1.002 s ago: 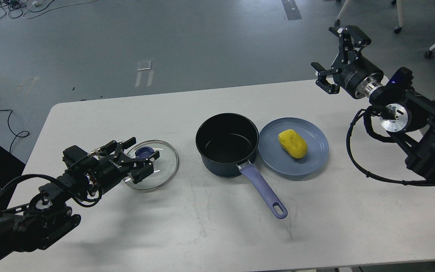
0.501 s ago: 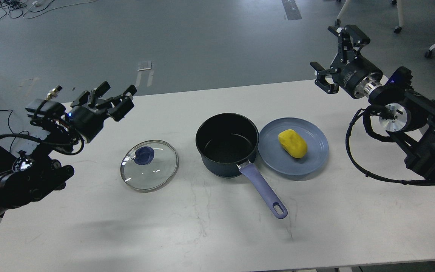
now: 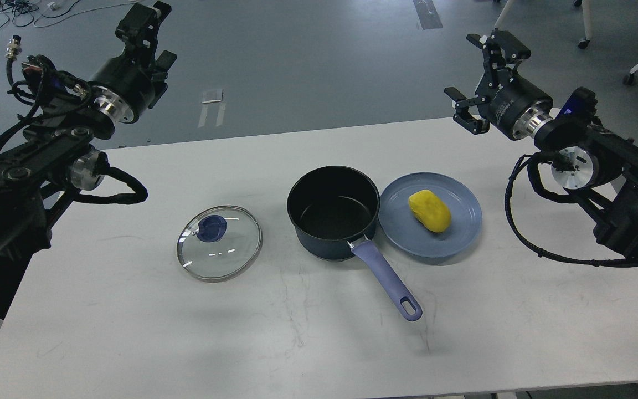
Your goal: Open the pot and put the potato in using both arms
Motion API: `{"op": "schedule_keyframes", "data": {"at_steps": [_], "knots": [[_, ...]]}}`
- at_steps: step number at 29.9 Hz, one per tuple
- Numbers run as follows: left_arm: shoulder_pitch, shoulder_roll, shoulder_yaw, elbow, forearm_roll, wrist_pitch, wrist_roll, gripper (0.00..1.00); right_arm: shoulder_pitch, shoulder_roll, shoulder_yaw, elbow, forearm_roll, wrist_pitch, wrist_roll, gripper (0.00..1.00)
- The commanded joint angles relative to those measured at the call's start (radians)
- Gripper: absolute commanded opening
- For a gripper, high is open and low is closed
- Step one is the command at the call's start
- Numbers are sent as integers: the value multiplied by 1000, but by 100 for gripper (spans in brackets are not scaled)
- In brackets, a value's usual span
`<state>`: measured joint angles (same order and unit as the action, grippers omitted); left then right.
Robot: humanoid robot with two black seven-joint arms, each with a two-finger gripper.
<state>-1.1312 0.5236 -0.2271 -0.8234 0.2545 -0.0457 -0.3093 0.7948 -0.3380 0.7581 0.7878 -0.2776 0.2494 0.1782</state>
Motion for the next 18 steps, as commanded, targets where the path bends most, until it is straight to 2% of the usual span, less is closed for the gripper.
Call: {"op": "schedule_keyframes", "data": {"at_steps": [1,4,11,18], "knots": [[36,-37,-84,0,-37,-45,79,98,9,-4,-22,1,0,1,0,100],[83,-65,-174,0,-92,-140,130,98,23,-4,-51,1,-31,1,1,100],[171,-108,-288,-2,-146,-223,243,98,24,-3,-60,8,-61,1,6,100],[212,-137,-324,-2,-153,-270,237,98,27,-3,-62,8,-61,-1,4,100]]}}
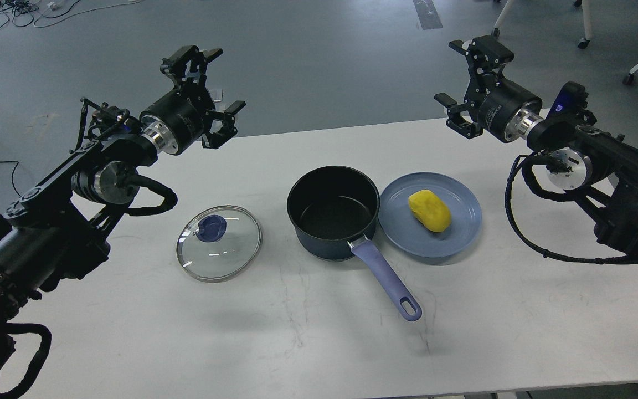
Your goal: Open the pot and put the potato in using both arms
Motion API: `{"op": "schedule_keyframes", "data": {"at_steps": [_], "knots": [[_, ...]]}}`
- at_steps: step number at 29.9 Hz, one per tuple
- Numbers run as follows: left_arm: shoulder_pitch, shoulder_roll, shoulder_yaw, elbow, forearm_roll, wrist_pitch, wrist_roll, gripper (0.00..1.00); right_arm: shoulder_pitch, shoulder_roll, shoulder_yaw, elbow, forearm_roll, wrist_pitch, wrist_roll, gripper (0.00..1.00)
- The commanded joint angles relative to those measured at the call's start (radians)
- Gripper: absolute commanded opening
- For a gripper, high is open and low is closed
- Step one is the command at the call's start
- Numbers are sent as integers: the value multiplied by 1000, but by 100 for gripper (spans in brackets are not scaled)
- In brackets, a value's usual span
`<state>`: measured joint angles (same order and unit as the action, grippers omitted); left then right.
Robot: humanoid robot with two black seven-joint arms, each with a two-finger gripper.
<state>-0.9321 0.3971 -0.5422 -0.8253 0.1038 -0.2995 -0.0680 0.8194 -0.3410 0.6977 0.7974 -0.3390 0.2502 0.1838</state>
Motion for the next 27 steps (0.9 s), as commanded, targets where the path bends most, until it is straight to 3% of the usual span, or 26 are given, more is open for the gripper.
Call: {"op": "schedule_keyframes", "data": {"at_steps": [1,13,16,20,27], "knots": [[13,-12,-10,0,-3,-20,-4,98,3,-1,-3,0,0,-3,-1,100],[15,-3,-8,2,-52,-73,2,98,20,-35,-82,28,-43,0,6,100],[15,9,-10,2,-53,-84,2,98,44,-35,-106,26,-145,-15,35,100],[22,34,-10,-5,-53,-104,2,98,76,-36,-109,29,-436,-121,109,100],[27,37,-8,-6,-52,-104,-1,98,80,-39,-188,34,-676,-213,201,100]]}}
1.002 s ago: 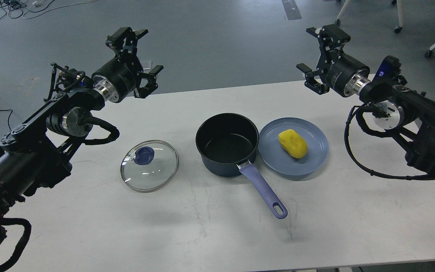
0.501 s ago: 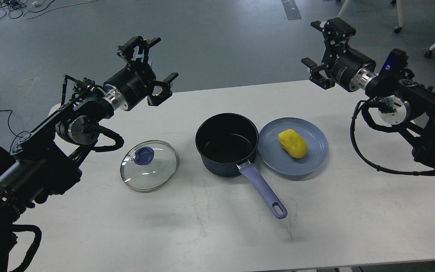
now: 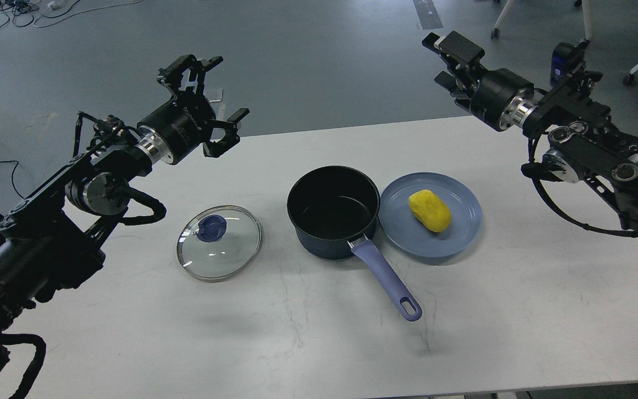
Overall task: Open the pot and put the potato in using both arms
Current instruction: 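Move the right gripper down toward the yellow potato on the plate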
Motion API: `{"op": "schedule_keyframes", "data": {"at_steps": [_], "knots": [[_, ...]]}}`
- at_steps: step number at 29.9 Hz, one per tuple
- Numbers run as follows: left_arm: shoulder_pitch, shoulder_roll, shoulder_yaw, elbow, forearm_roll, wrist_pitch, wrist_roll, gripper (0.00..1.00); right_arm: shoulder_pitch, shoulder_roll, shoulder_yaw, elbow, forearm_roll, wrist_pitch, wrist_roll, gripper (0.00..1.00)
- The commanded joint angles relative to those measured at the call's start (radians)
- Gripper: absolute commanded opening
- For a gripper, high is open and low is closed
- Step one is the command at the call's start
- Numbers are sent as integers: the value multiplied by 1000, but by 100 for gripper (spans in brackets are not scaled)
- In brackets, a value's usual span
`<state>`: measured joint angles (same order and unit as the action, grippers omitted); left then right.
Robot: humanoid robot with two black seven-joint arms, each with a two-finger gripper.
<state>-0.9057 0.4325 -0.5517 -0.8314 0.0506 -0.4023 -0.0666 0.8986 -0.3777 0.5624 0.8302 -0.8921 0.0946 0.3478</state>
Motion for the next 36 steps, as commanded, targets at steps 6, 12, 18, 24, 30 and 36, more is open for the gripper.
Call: {"op": "schedule_keyframes", "data": {"at_steps": [6,12,18,24,30,36], "knots": [[1,6,3,-2,2,-1,-4,98,16,-33,-156,-2,-301,-111,97,100],[1,8,7,-2,2,-1,-9,98,20,-58,-214,-19,-364,-131,97,100],[1,8,7,-2,3,-1,-9,98,54,-67,-225,-22,-367,-158,99,100],[2,11,7,-2,3,-1,-10,98,49,-61,-240,-22,-380,-167,99,100],[2,12,7,-2,3,-1,-9,98,56,-59,-306,-23,-390,-200,99,100],[1,11,6,-2,3,-1,-10,98,51,-53,-352,-48,-423,-205,99,100]]}}
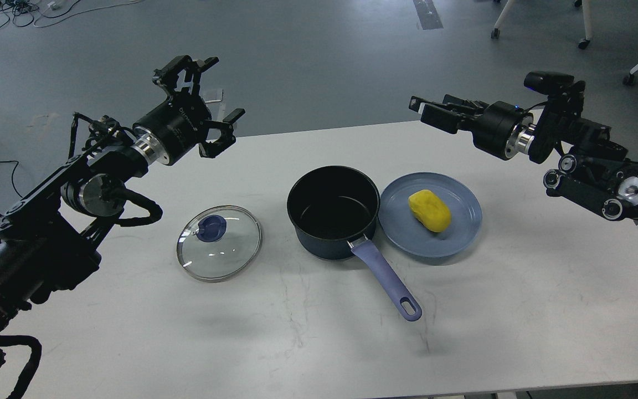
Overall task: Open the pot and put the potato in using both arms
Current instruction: 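Move the right gripper down toward the yellow potato on the plate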
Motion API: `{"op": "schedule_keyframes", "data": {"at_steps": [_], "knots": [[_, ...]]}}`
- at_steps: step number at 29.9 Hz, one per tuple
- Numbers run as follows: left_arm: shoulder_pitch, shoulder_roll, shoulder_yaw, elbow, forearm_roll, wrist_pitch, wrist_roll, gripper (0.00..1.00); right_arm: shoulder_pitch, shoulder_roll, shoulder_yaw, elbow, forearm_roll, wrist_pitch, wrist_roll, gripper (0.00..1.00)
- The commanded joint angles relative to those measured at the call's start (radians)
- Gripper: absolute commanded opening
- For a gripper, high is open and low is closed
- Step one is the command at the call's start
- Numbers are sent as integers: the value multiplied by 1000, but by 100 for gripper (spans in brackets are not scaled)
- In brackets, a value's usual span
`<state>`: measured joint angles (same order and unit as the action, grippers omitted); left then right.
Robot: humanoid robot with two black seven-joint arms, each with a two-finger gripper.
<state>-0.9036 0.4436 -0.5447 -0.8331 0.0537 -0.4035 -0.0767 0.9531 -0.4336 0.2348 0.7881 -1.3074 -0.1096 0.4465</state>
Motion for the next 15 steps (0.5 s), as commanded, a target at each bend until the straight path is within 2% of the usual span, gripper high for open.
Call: {"op": "schedule_keyframes", "data": {"at_steps": [1,15], "knots": [[0,0,-1,0,0,0,0,98,-5,4,-49,-6,-7,-1,0,100],[14,-2,-6,-6,-2,2,-15,98,-14,38,-252,-38,-10,-2,-2,100]]}}
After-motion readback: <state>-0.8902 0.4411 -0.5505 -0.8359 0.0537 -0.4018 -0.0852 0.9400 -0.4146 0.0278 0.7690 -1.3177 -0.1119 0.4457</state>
